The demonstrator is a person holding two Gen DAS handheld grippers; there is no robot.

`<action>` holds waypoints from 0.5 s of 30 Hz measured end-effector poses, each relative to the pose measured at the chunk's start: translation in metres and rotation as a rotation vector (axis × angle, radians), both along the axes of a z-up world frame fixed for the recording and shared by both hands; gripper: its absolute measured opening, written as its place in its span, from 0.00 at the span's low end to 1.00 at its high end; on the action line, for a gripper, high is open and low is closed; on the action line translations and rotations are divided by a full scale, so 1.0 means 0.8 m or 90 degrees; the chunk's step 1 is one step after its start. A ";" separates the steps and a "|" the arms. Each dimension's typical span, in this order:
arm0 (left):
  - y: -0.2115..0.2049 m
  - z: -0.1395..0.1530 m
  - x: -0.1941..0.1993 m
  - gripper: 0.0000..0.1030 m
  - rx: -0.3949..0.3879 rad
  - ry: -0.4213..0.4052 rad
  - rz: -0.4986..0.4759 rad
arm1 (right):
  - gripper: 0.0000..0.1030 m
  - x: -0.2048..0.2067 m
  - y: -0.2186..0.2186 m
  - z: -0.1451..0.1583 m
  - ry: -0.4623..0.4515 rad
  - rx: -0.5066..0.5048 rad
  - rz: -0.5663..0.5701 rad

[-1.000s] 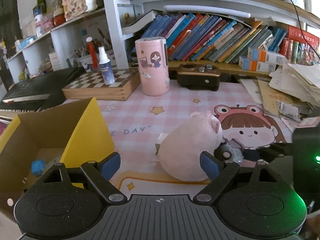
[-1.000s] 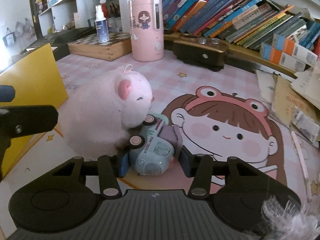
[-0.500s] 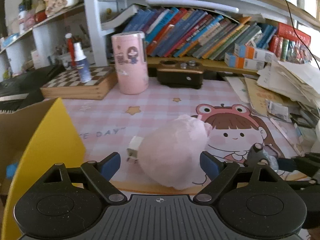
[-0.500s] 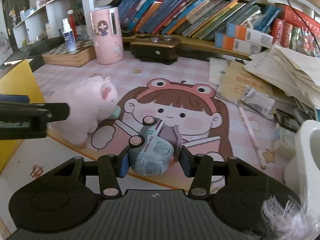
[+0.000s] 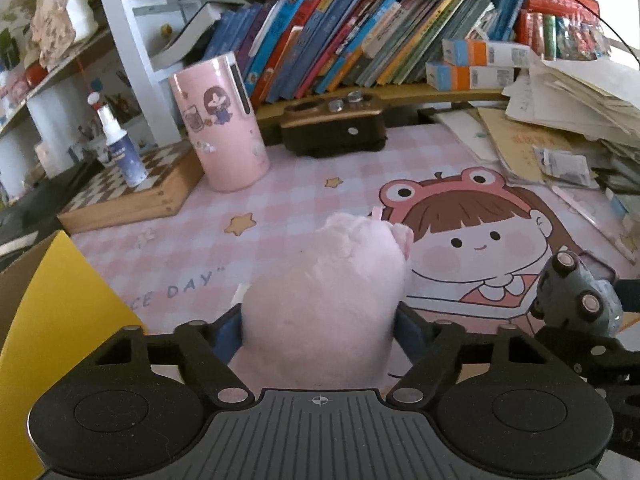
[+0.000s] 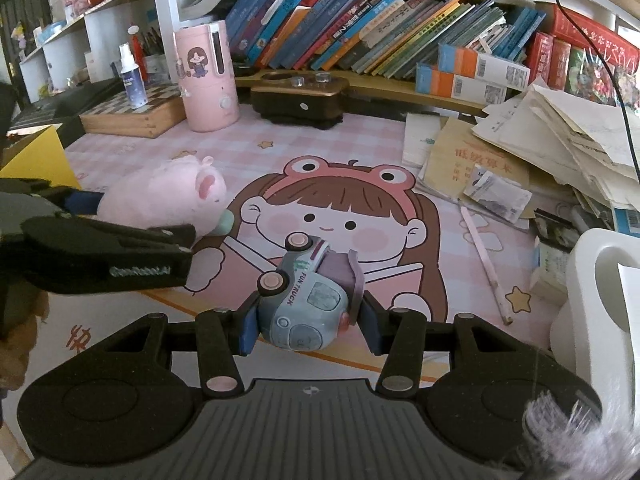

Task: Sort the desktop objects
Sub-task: 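Lift the plush pig and toy car with both grippers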

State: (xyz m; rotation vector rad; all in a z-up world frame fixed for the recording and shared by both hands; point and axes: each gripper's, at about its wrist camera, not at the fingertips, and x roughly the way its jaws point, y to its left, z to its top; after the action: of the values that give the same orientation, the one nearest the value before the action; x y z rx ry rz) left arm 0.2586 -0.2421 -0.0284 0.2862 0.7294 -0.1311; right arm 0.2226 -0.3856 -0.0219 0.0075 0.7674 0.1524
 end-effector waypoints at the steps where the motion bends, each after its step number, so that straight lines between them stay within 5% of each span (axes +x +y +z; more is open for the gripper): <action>1: 0.000 0.001 -0.002 0.68 -0.001 -0.001 -0.002 | 0.45 -0.001 0.000 0.001 0.000 0.001 0.001; 15: 0.050 0.058 -0.079 0.65 -0.146 -0.033 0.026 | 0.45 -0.017 0.010 0.028 -0.017 0.032 0.032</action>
State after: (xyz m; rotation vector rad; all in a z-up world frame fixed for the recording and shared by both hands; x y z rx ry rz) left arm 0.1955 -0.2020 0.0181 0.0557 0.6611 -0.1660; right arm 0.2092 -0.3772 0.0007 0.0343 0.7374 0.2186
